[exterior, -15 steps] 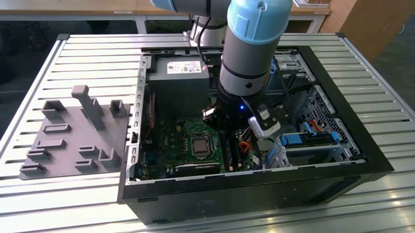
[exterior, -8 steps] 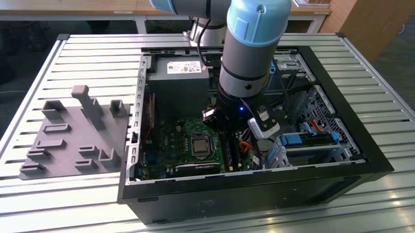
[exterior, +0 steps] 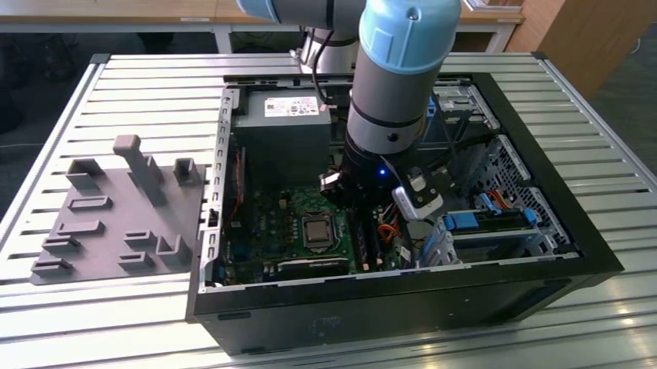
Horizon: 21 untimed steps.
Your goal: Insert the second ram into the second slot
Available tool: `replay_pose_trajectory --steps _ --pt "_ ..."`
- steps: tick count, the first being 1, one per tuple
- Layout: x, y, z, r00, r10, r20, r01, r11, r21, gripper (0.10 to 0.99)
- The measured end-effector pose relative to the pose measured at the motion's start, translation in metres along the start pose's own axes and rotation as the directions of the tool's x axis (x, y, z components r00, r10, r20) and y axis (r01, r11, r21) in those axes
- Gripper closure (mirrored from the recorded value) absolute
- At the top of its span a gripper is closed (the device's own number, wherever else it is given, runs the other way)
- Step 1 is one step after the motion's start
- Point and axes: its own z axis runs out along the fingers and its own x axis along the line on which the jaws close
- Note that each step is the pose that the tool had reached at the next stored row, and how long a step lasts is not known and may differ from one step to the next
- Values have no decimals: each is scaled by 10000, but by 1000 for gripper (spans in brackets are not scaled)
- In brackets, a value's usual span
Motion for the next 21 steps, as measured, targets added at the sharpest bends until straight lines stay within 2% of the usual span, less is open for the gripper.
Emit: replay_pose_trajectory --steps 3,7,9,12,13,21 --pt "0 1 -28 10000 0 -1 0 10000 0 875" --pt "1 3 -125 10000 0 -1 0 10000 0 875" --pt "1 4 -150 10000 0 -2 0 10000 1 875" --pt "1 5 -152 10000 0 -1 0 10000 -2 890" --pt "1 4 -152 10000 0 -1 0 10000 -3 980" --pt "0 3 -107 10000 0 -2 0 10000 0 980"
